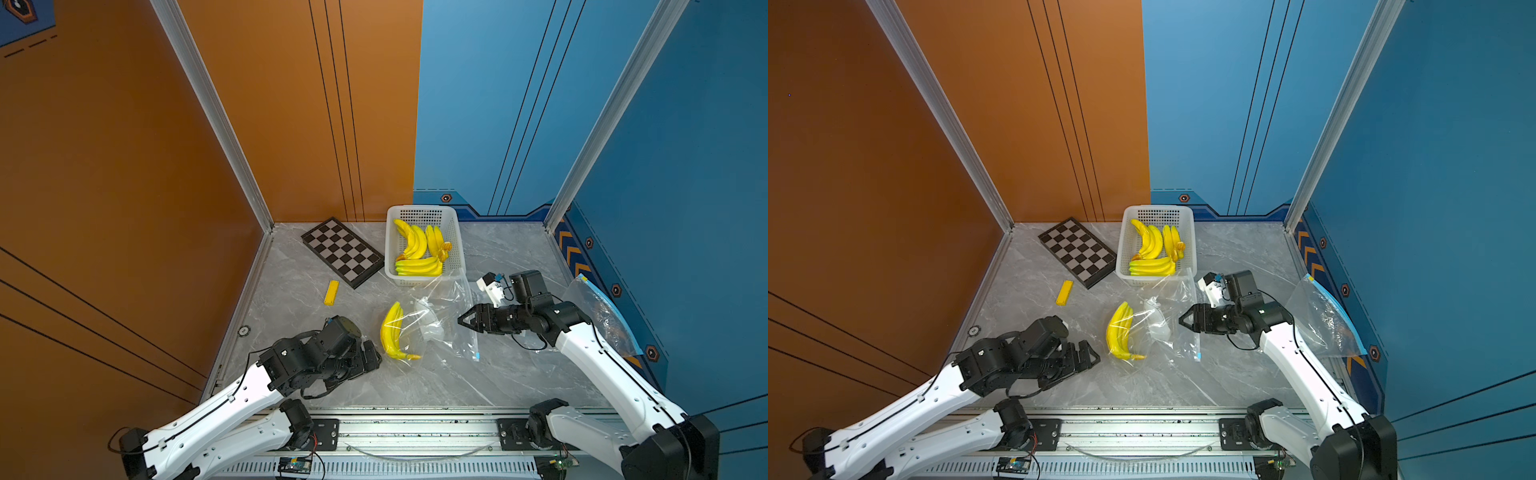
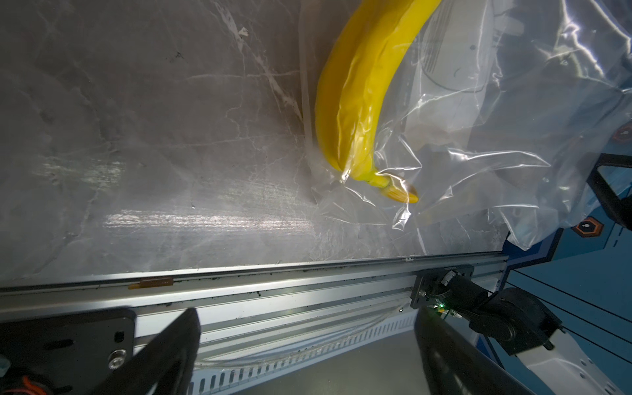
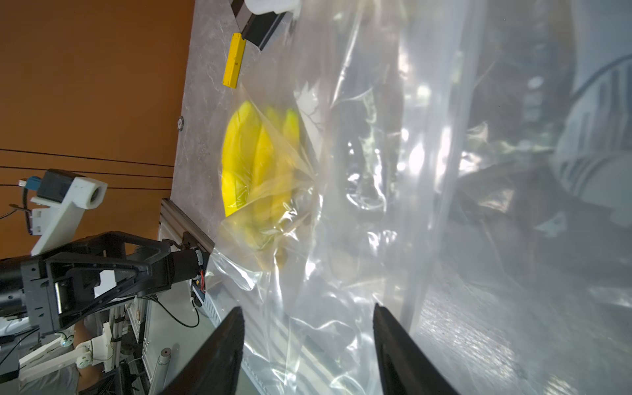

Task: Open the zip-top bag and take out the banana
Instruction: Adjust the zipper food storage bag at the center of the board.

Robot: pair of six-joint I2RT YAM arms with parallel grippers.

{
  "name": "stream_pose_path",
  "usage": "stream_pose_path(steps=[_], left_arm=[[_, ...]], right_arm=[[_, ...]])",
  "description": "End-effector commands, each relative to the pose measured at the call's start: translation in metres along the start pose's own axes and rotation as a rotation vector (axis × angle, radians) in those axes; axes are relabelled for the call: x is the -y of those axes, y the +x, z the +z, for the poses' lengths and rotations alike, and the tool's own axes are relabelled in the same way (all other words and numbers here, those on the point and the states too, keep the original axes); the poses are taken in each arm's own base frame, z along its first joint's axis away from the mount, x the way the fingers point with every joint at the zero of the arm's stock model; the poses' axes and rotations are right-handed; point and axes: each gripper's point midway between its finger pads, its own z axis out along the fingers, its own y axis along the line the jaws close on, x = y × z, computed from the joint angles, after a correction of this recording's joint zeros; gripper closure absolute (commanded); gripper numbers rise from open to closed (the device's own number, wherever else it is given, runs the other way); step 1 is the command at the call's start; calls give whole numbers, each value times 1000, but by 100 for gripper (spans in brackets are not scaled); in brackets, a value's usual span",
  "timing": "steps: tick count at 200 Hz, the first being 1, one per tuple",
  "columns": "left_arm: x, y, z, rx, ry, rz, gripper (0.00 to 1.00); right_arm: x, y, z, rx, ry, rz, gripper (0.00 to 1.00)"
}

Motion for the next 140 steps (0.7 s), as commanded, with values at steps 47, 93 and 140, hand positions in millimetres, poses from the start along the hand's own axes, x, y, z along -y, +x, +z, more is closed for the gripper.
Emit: stream_pose_path(steps=[47, 93, 140], left_arm=[[-9, 2, 3, -29, -11, -23, 2], [-15, 2, 7, -42, -18, -38, 2], [-20, 0, 9, -48, -20, -53, 2]], right_arm=[[31, -37, -22, 146, 185, -26, 32], [15, -44, -4, 92, 102, -55, 32], [-6, -46, 12, 69, 14, -80, 46]])
